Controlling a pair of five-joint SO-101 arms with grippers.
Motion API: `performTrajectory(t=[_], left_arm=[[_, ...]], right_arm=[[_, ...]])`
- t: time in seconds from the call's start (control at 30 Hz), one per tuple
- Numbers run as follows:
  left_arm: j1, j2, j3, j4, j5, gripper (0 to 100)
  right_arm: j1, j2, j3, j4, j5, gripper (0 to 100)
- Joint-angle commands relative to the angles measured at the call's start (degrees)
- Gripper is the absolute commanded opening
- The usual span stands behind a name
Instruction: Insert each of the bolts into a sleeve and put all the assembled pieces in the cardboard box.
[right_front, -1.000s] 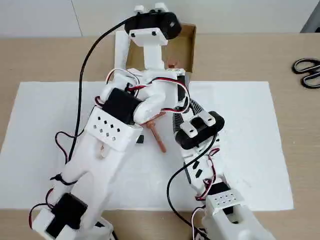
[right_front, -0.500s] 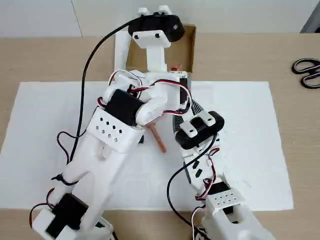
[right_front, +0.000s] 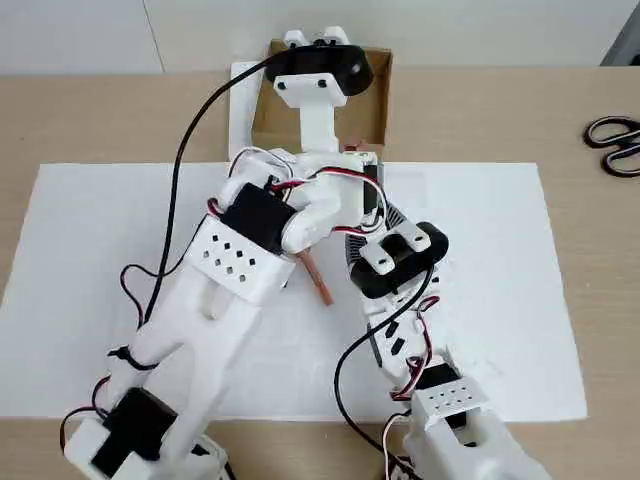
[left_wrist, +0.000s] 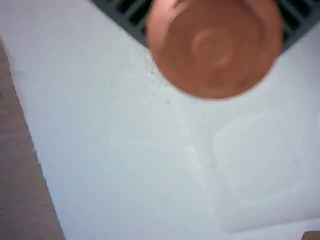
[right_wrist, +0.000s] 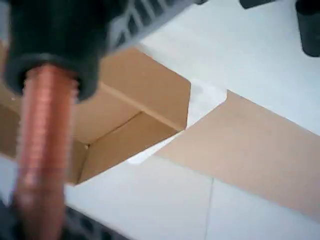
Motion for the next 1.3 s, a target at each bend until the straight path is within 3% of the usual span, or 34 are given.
performTrajectory(t=[0.0, 0.2, 0.33, 0.5, 0.67, 0.73, 0.8, 0.9, 0.97, 1.03, 1.1, 1.17, 1.27], left_arm=[[1.49, -2.99, 0.40, -1.05, 0.18, 4], [2.29, -3.52, 0.75, 0.18, 0.44, 29], [1.41, -5.45, 0.66, -2.11, 2.02, 39], [-4.04, -10.73, 0.57, -11.08, 2.11, 47], [-11.16, -16.26, 0.57, -17.93, 2.29, 47], [-16.09, -17.23, 0.92, -17.49, 3.16, 47], [-20.84, -17.23, 1.01, -12.40, 5.36, 47], [-28.31, -14.42, 3.91, -2.55, 8.35, 40], [-32.44, -11.34, 7.16, 3.34, 8.88, 22], [-35.69, -7.65, 10.59, 6.59, 7.12, 0], [-37.89, -4.04, 13.14, 8.88, 6.86, 5], [-38.95, -0.79, 14.11, 10.73, 6.86, 0], [-38.68, 2.73, 14.29, 14.07, 6.86, 0]], right_arm=[[0.13, -1.45, -3.87, -0.13, 0.62, 0.3], [0.13, -1.36, -3.87, -0.13, 0.62, 0.3], [0.13, -1.54, -3.87, -0.13, 0.62, 0.3], [0.13, -1.54, -3.87, -0.13, 0.70, 0.3], [0.22, -1.45, -5.98, 0.31, 0.53, 0.2], [1.10, -1.01, -10.29, 2.86, 0.35, 0.2], [2.68, -0.75, -18.02, 12.18, -3.69, 0.2], [5.49, 3.65, -36.75, 36.00, -16.35, 0.2], [5.93, 10.33, -51.43, 50.15, -20.22, 0.2], [5.93, 18.86, -65.32, 60.00, -19.43, 0.2], [5.85, 28.35, -78.59, 67.03, -19.25, 0.2], [5.67, 38.55, -91.34, 72.48, -19.25, 0.2], [4.53, 54.90, -109.54, 79.08, -19.25, 0.2]])
